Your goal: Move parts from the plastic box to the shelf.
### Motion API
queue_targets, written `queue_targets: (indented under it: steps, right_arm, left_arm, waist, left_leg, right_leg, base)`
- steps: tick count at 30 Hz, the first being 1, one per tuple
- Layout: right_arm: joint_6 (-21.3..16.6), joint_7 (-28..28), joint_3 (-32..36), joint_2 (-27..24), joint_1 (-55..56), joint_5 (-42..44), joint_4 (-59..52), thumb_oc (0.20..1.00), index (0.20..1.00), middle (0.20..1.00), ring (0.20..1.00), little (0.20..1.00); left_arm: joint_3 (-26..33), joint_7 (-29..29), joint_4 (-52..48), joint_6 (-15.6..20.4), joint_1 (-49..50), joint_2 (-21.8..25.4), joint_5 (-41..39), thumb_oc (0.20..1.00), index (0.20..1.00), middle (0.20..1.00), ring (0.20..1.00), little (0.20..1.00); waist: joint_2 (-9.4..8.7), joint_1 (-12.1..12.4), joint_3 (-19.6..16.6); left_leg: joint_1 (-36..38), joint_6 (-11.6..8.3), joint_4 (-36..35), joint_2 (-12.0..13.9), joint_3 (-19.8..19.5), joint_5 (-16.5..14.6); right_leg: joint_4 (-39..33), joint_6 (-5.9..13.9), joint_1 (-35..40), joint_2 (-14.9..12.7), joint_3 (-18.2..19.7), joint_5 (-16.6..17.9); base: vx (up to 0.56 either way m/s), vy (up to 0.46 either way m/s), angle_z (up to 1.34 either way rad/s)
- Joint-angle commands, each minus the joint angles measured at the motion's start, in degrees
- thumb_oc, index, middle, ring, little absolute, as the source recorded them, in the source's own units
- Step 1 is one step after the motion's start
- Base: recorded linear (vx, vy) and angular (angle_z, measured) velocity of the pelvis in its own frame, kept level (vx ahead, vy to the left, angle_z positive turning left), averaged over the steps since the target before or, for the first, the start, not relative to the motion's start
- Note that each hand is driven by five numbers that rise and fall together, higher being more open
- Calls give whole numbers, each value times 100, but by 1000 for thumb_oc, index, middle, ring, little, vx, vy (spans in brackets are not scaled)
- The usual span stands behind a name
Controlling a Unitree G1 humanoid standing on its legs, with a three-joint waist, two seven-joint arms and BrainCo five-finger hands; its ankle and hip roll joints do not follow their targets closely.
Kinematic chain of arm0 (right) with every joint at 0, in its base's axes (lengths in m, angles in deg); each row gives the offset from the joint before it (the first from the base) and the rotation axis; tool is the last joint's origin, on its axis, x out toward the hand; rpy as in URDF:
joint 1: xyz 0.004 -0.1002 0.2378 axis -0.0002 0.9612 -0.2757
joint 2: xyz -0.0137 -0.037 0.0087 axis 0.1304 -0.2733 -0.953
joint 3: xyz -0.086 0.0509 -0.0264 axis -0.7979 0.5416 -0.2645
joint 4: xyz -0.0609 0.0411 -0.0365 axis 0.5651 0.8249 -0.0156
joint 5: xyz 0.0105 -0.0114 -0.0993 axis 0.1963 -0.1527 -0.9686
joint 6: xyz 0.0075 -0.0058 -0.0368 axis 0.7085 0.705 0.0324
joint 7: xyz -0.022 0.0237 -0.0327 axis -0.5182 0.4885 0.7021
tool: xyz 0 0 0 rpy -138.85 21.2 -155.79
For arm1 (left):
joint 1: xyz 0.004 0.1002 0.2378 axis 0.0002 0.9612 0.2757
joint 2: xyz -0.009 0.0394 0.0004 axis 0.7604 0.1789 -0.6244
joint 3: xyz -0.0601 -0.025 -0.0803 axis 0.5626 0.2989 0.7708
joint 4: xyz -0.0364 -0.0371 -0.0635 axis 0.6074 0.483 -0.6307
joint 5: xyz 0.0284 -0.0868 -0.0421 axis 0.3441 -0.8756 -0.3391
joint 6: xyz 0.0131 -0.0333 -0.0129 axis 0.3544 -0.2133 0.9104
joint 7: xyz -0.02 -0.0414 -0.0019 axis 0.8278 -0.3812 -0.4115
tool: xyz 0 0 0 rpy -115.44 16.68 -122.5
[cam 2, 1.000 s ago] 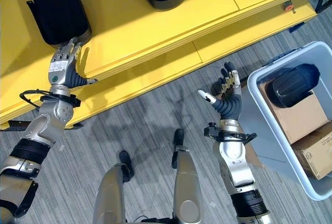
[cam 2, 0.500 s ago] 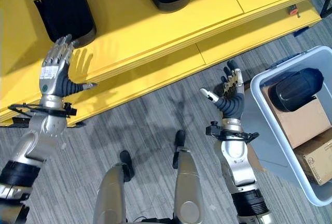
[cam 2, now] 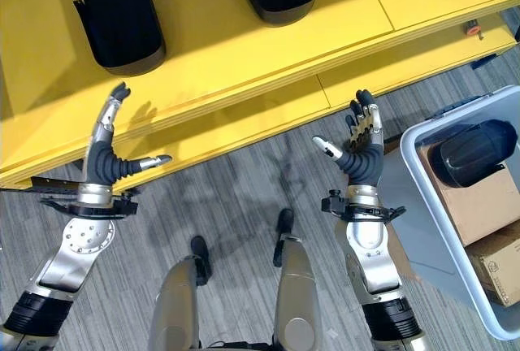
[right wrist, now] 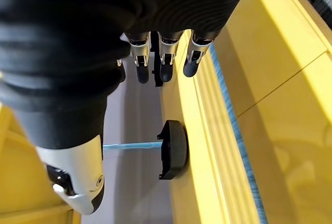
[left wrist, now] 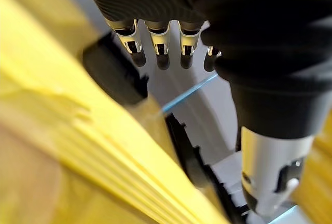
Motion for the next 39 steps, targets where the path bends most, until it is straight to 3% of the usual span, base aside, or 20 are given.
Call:
queue_targets:
  steps: [1, 5, 11, 12, 18, 21, 22, 23, 25, 29, 31, 33, 39]
  right_arm:
    - [-452, -86, 143, -232, 289, -1, -621, 1000, 1000, 1000, 1000, 1000]
    - [-387, -247, 339, -419, 656, -144, -500, 1000, 1000, 1000, 1000, 1000]
    - [-341, -476, 421, -603, 724, -163, -458, 1000, 1000, 1000, 1000, 1000]
    - [-369, -554, 391, -658, 740, -138, -439, 1000, 1000, 1000, 1000, 1000]
    - [-380, -727, 393, -797, 787, -75, -473, 1000, 1000, 1000, 1000, 1000]
    - [-328, -769, 388, -868, 867, -78, -371, 1000, 1000, 1000, 1000, 1000]
    - [-328, -769, 388, -868, 867, -78, -371, 1000, 1000, 1000, 1000, 1000]
    - [-303, -835, 383, -880, 943, -54, -310, 1000, 1000, 1000, 1000, 1000]
    - [-299, -939, 379, -867, 1038, -12, -304, 1000, 1000, 1000, 1000, 1000]
    - [-252, -986, 186, -808, 927, -102, -124, 1000, 1000, 1000, 1000, 1000]
    - [-242, -967, 117, -791, 839, -113, -76, 1000, 1000, 1000, 1000, 1000]
    - [-221, -1098, 15, -701, 815, -40, -113, 1000, 1000, 1000, 1000, 1000]
    - [-119, -1233, -172, -593, 834, 97, -66, 1000, 1000, 1000, 1000, 1000]
  left_arm:
    - [-129, -611, -551, 510, 336, 145, -1300, 1000, 1000, 1000, 1000, 1000]
    - [-68, -918, -436, 523, 684, 36, -1745, 1000, 1000, 1000, 1000, 1000]
    - [12, -1100, -526, 560, 813, 76, -1636, 1000, 1000, 1000, 1000, 1000]
    - [-66, -1123, -500, 556, 817, -8, -1623, 1000, 1000, 1000, 1000, 1000]
    - [-153, -1233, -500, 525, 867, 14, -1367, 1000, 1000, 1000, 1000, 1000]
    - [-256, -1293, -368, 510, 826, -35, -1324, 1000, 1000, 1000, 1000, 1000]
    - [-256, -1293, -368, 510, 826, -35, -1324, 1000, 1000, 1000, 1000, 1000]
    - [-321, -1349, -183, 455, 936, -105, -1381, 1000, 1000, 1000, 1000, 1000]
    - [-304, -1379, -144, 437, 1081, -102, -1316, 1000, 1000, 1000, 1000, 1000]
    - [-328, -1313, -71, 433, 1143, -125, -1112, 1000, 1000, 1000, 1000, 1000]
    - [-311, -1280, -59, 441, 1139, -133, -1107, 1000, 1000, 1000, 1000, 1000]
    - [-378, -1272, 25, 481, 1169, -244, -1157, 1000, 1000, 1000, 1000, 1000]
    - [-258, -1255, 3, 497, 1400, -222, -1231, 1000, 1000, 1000, 1000, 1000]
  waist:
    - [74, -41, -528]
    - [197, -94, -728]
    - [318, -175, -872]
    - [360, -196, -957]
    - [425, -213, -1161]
    - [409, -131, -1190]
    - [409, -131, -1190]
    - [280, 0, -1195]
    - [291, 24, -1241]
    - [330, 250, -1254]
    - [315, 292, -1253]
    - [319, 165, -1354]
    - [203, 194, -1655]
  left_leg:
    - [-203, -34, -974, 46, -360, 1344]
    - [572, -157, -1813, 205, -278, 1775]
    - [1289, -216, -2413, 580, 0, 2118]
    - [1457, -273, -2630, 752, 60, 2437]
    - [1542, -241, -2717, 822, -40, 2740]
    - [1400, -139, -2408, 477, -556, 2729]
    - [1400, -139, -2408, 477, -556, 2729]
    - [1107, 160, -2258, -506, -1258, 1988]
    - [1085, 281, -2443, -902, -1432, 1790]
    - [601, 300, -2628, -1809, -2330, 2096]
    - [582, 322, -2549, -1891, -2444, 2059]
    - [811, 451, -2669, -1748, -2215, 1915]
    - [1232, 676, -2777, -1756, -1914, 1642]
  right_leg:
    - [-34, 317, 755, -89, 82, -348]
    - [-514, 345, 1317, 113, -12, -331]
    - [-322, 188, 1490, 464, 106, -619]
    - [-135, 72, 1435, 677, 191, -781]
    - [-156, -117, 1397, 988, 432, -866]
    - [-651, -174, 1615, 970, 593, -743]
    - [-651, -174, 1615, 970, 593, -743]
    - [-1295, -180, 1925, 1010, 755, -514]
    - [-1537, -152, 2054, 1096, 826, -363]
    - [-1932, -134, 2225, 1380, 1111, -123]
    - [-1981, -126, 2268, 1434, 1242, -114]
    - [-2088, -91, 2290, 1486, 1465, 1]
    - [-2391, 14, 2544, 1446, 1733, 157]
  base:
    - [122, -121, -2]
    - [106, -104, 1]
    - [55, -136, -35]
    - [32, -219, -50]
    - [59, -207, -35]
    - [73, -83, -29]
    - [122, -127, -29]
    - [129, -143, -27]
    - [124, -100, -67]
    - [66, 4, -48]
    - [20, 40, -62]
    - [15, 137, -87]
    - [110, 92, -53]
